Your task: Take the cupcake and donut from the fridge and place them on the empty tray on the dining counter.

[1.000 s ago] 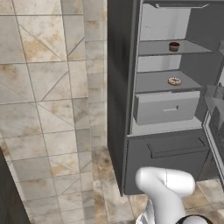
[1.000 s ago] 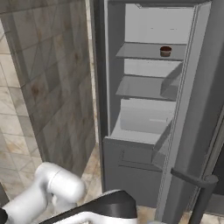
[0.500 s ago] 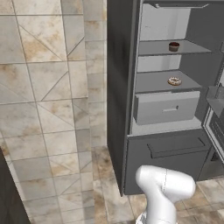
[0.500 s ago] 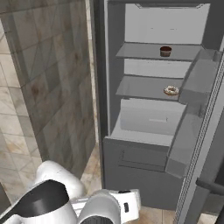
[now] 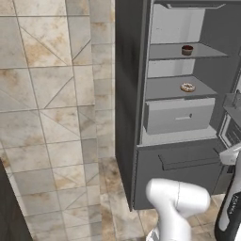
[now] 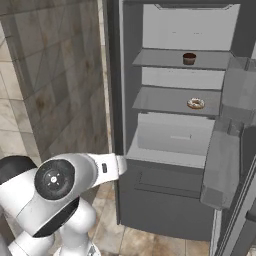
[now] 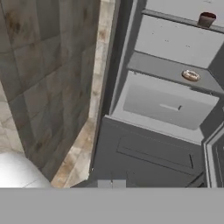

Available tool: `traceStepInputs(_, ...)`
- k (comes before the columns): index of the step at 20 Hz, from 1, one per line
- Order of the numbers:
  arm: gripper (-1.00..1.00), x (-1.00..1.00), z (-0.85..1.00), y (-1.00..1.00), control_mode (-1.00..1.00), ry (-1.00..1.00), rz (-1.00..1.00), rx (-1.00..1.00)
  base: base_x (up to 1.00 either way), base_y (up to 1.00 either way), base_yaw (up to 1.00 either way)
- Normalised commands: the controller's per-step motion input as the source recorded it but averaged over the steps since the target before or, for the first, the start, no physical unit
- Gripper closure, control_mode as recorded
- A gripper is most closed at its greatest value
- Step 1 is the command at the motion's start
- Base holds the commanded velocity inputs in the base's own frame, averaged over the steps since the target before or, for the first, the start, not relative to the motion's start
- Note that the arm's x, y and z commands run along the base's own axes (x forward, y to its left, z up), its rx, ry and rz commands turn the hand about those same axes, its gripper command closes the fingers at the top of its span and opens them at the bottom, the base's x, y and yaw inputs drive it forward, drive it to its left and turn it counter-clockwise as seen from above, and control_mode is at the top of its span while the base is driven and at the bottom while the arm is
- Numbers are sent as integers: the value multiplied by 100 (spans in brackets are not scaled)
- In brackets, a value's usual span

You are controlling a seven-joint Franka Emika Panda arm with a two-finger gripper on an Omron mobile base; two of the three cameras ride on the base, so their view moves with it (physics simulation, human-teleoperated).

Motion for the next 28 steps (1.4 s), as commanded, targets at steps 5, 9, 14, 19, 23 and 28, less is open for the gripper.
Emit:
traceStepInputs(5, 100, 23, 40, -28, -100, 30, -8, -4, 0, 0, 0)
traceStepInputs(9, 100, 23, 7, -52, -100, 35, -7, -5, 0, 0, 0)
traceStepInputs(14, 100, 0, -2, -49, -100, 9, -3, -2, 0, 0, 0)
traceStepInputs(19, 100, 0, -18, 44, -100, -46, 0, 1, 0, 0, 0)
traceStepInputs(23, 100, 0, -10, 77, -100, -43, -3, 0, 0, 0, 0)
traceStepInputs(28, -100, 0, 1, 39, -100, 1, -3, 0, 0, 0, 0)
